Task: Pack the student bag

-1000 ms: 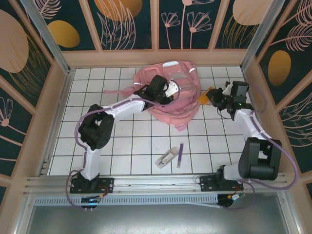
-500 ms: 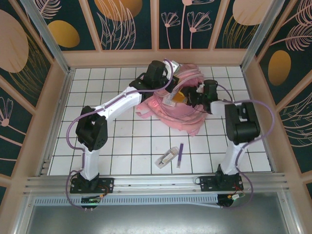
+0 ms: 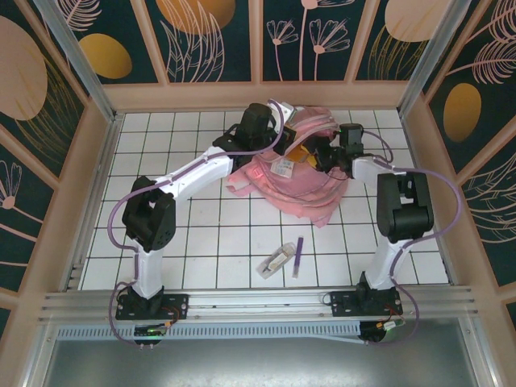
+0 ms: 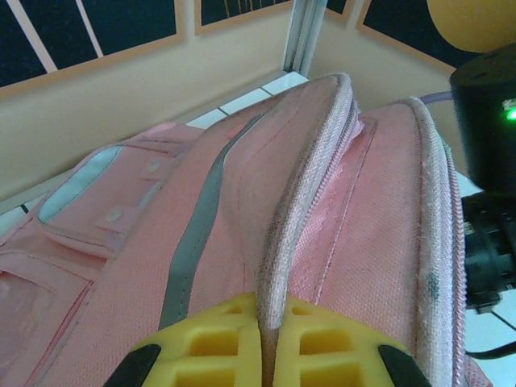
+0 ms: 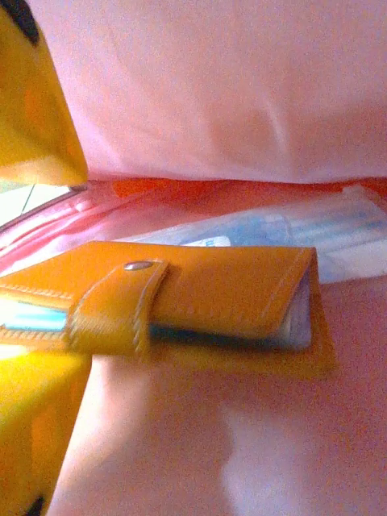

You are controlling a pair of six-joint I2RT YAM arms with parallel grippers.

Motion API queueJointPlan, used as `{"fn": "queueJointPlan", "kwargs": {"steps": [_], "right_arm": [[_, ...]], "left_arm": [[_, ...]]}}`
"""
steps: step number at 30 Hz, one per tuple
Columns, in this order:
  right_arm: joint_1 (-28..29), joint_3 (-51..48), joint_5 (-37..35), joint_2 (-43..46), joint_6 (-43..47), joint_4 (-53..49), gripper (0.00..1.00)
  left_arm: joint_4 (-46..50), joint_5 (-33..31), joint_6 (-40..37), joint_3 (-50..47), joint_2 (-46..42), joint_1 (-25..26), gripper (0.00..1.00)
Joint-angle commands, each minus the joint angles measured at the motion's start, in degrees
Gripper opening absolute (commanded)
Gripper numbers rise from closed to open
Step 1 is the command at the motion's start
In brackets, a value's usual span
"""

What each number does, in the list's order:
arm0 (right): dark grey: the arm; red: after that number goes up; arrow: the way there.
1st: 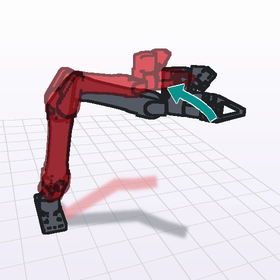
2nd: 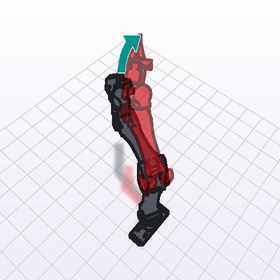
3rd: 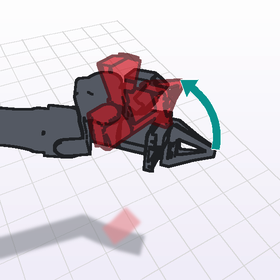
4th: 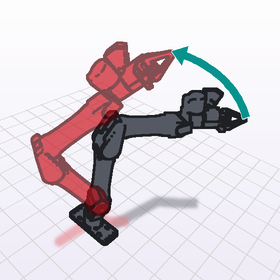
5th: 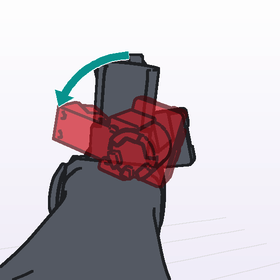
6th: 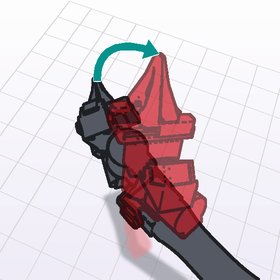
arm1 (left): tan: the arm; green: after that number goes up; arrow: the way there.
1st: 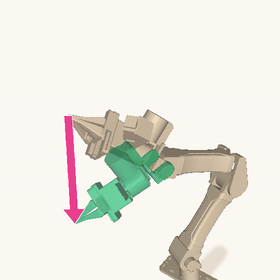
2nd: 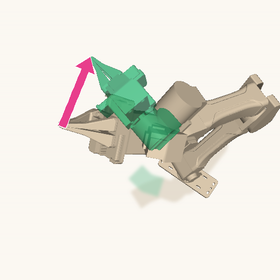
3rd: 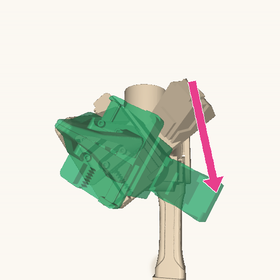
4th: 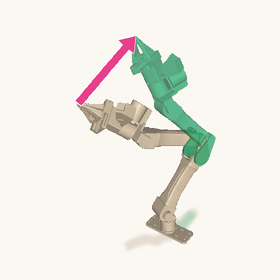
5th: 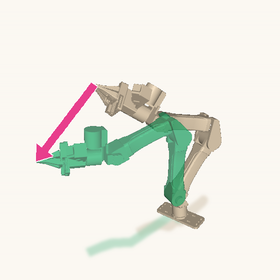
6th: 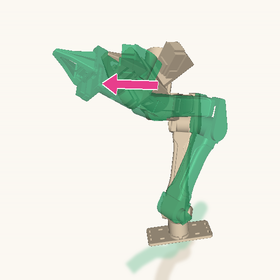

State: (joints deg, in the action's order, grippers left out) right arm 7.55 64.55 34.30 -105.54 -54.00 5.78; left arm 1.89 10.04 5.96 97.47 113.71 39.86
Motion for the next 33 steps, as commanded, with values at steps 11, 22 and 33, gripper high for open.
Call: {"fn": "queueJointPlan", "kwargs": {"steps": [11,22,33], "right_arm": [[3.26,12.07,11.82,-13.79,-4.49,16.64,0.09],[-0.83,-5.03,-3.33,9.95,15.05,-3.33,0.29],[-10.34,-15.55,-23.54,31.49,25.98,-19.57,0.36]], "left_arm": [[-10.23,3.92,2.11,0.08,-4.94,0.35,0.0],[-10.24,3.76,-3.69,-2.12,-5.52,-0.11,0.0],[0.2,13.67,-11.29,3.61,-1.47,-6.73,0.58]]}}
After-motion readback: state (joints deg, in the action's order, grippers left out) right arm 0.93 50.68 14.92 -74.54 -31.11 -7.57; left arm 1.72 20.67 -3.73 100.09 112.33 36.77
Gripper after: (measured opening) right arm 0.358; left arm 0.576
